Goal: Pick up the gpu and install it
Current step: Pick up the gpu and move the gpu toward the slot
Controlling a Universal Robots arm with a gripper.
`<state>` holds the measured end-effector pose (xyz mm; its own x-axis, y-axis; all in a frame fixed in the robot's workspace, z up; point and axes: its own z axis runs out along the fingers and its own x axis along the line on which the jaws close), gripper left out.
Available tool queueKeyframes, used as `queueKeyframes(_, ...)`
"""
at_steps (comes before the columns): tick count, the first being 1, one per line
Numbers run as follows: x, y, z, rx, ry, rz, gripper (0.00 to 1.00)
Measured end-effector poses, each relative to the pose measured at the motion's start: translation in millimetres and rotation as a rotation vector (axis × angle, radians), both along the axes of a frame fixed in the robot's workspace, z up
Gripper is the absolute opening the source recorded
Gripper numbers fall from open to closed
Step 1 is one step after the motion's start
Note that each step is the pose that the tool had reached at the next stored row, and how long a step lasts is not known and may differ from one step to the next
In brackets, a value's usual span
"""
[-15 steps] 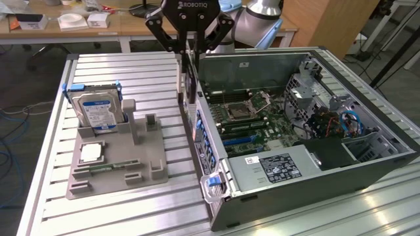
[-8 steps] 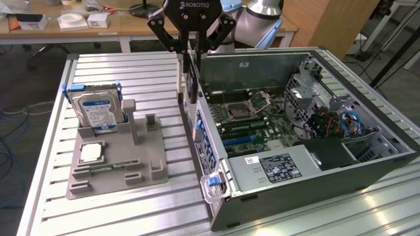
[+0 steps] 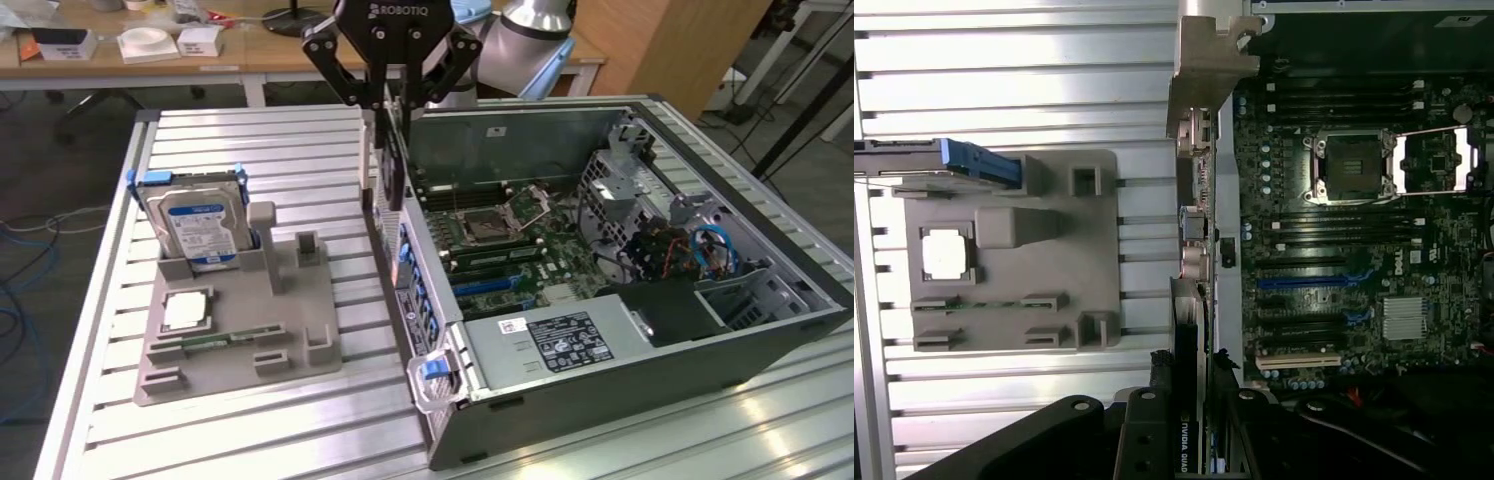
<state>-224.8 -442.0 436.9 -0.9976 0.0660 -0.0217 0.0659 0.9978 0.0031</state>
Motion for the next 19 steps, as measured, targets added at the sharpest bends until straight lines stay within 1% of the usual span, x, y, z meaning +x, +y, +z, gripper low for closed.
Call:
queueKeyframes(3,2.2,0.0,-0.7,0.0000,0.0000,0.000,0.26)
queueKeyframes(19,4.5,0.0,-1.2,0.0000,0.0000,0.000,0.26)
